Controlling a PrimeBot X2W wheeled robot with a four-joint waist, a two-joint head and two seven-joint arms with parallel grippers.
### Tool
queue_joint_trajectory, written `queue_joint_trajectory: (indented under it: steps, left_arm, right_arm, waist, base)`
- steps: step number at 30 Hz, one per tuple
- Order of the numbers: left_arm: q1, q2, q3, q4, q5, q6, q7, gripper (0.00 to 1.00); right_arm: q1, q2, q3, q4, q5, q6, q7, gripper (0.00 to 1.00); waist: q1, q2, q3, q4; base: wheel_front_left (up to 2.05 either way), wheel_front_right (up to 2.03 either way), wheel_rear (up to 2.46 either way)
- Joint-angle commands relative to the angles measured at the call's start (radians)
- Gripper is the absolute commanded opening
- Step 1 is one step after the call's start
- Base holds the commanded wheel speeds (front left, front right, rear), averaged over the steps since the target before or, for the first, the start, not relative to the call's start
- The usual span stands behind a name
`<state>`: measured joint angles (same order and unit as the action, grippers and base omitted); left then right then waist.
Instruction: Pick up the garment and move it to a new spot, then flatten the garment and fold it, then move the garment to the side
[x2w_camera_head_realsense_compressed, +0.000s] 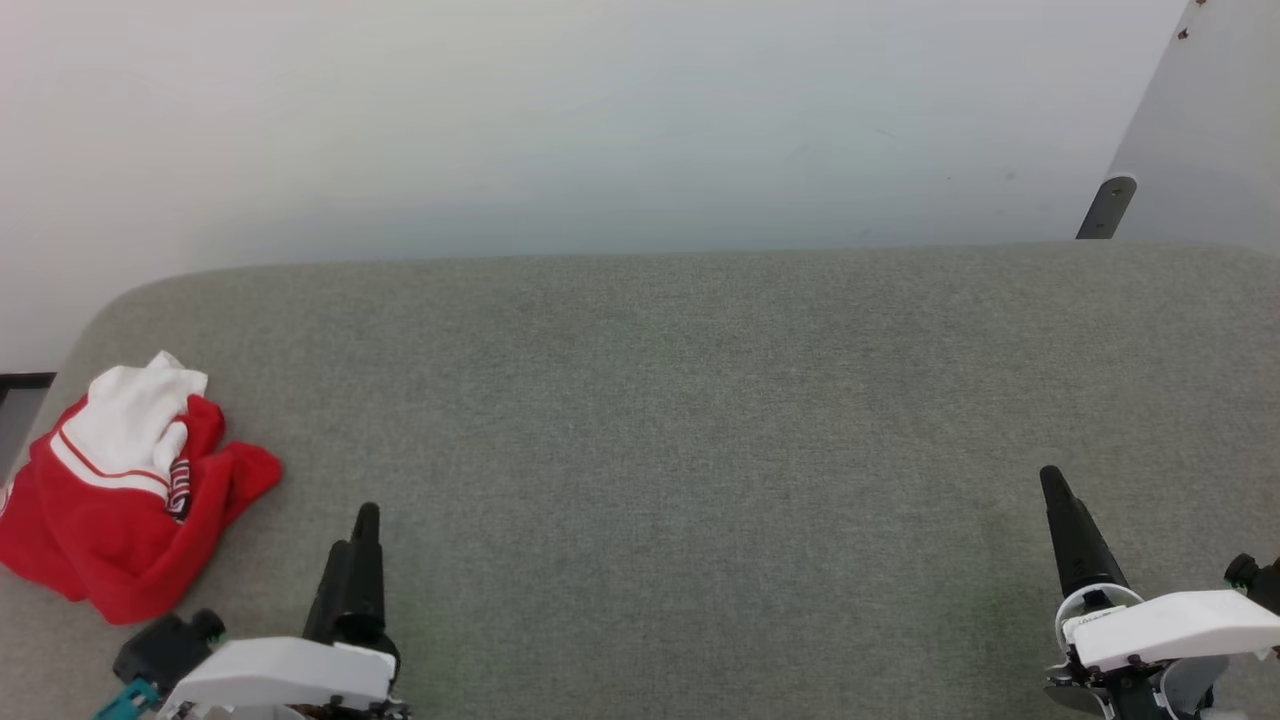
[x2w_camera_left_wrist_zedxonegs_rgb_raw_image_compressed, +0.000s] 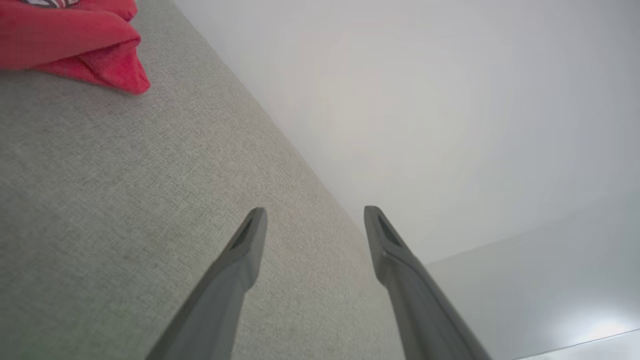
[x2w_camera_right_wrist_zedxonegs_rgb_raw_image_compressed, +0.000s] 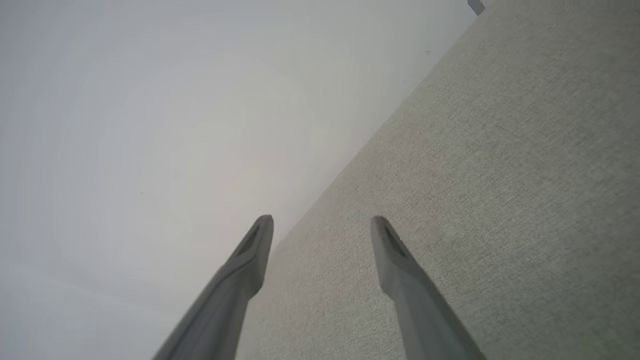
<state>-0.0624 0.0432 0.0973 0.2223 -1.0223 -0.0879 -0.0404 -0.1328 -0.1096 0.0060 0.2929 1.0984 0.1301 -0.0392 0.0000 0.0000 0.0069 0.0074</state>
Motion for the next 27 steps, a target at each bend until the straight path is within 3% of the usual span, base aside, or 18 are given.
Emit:
queue_joint_trajectory:
  steps: [1,15,27]
  left_arm:
    - [-0.013,0.005,-0.005,-0.018,0.041,0.003,-0.01,1.0]
    - [-0.004,0.013,-0.043,-0.023,0.313,0.029,-0.057,1.0]
    - [0.016,0.018,-0.062,-0.038,0.461,0.065,-0.092,1.0]
  right_arm:
    - [-0.027,-0.008,0.005,-0.016,-0.036,0.0,-0.011,1.0]
    - [-0.019,0.0,-0.014,-0.037,-0.34,0.0,-0.058,1.0]
    - [-0.013,0.005,-0.028,-0.046,-0.558,0.001,-0.093,1.0]
  waist:
    - [0.0,0.0,0.0,0.0]
    - [0.0,0.0,0.001,0.0]
    - [0.0,0.0,0.002,-0.001]
  base:
    - [0.0,0.0,0.0]
    - [0.0,0.0,0.0]
    - [0.0,0.0,0.0]
